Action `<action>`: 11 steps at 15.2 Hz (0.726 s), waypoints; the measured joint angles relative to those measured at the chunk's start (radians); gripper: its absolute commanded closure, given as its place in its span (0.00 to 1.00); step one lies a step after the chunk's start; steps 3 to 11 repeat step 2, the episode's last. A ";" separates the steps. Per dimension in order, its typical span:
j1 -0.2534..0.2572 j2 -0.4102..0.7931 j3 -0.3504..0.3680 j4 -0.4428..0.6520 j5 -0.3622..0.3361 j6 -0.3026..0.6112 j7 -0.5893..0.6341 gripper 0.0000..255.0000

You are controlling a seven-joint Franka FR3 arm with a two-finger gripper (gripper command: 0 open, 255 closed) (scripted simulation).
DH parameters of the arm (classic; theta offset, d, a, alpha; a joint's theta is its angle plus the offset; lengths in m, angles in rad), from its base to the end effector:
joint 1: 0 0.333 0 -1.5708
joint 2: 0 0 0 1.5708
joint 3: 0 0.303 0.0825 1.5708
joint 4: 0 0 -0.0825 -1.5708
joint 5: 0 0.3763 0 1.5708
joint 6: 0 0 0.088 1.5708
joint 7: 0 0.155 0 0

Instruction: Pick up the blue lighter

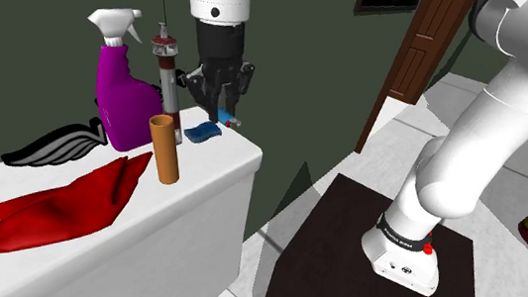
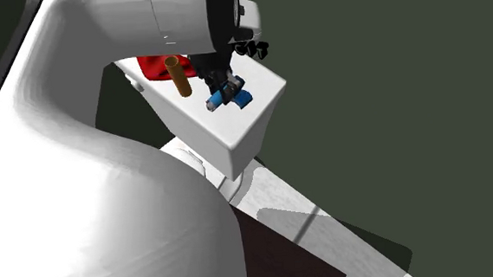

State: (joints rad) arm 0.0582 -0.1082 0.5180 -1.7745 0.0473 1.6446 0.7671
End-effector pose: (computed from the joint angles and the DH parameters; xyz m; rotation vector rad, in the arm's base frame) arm 0.4267 0.2963 0.5247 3.0989 -0.3089 -0.0374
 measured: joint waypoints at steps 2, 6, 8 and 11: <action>-0.001 0.000 -0.001 0.021 0.000 -0.021 0.000 1.00; -0.001 0.000 -0.001 0.021 0.000 -0.021 0.000 1.00; -0.001 0.000 -0.001 0.021 0.000 -0.021 0.000 1.00; -0.001 0.000 -0.001 0.021 0.000 -0.021 0.000 1.00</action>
